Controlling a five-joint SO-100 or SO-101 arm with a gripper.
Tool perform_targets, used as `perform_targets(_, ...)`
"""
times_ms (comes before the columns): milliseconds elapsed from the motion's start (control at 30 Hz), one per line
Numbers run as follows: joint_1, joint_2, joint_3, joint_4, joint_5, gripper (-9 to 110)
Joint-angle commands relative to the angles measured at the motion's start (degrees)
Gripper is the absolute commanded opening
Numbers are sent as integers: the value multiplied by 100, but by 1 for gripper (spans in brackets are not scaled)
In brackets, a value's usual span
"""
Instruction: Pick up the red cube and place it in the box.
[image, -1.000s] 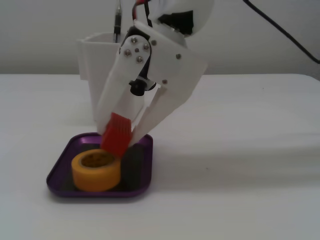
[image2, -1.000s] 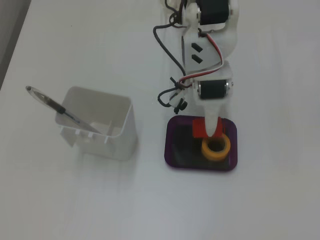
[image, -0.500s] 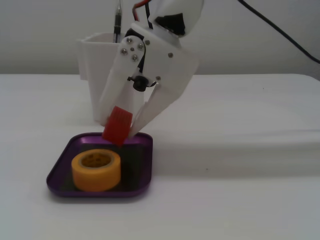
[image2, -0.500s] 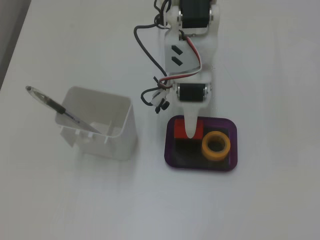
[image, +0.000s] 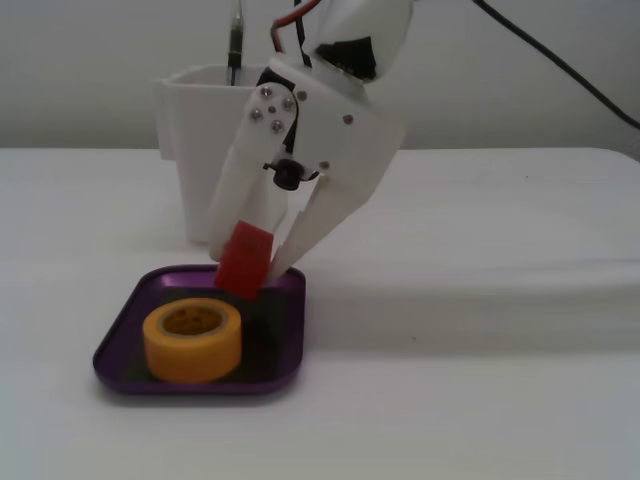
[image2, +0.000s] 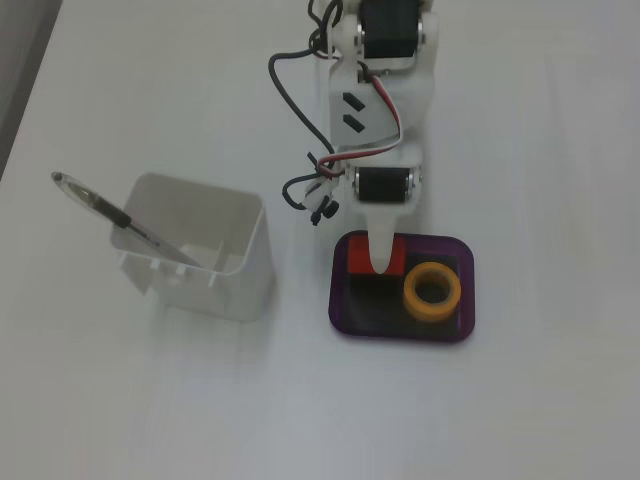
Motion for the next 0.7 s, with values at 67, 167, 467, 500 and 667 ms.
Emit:
perform_targets(67, 26, 176, -114, 290, 26, 16)
perform_targets(167, 26, 202, -220, 729, 35, 18)
perform_targets(467, -18, 1002, -1556, 2338, 18, 18)
perform_targets(500, -35, 1195, -1652, 2522, 0, 18)
perform_targets(667, -53, 2435, -1898, 3331, 44, 18)
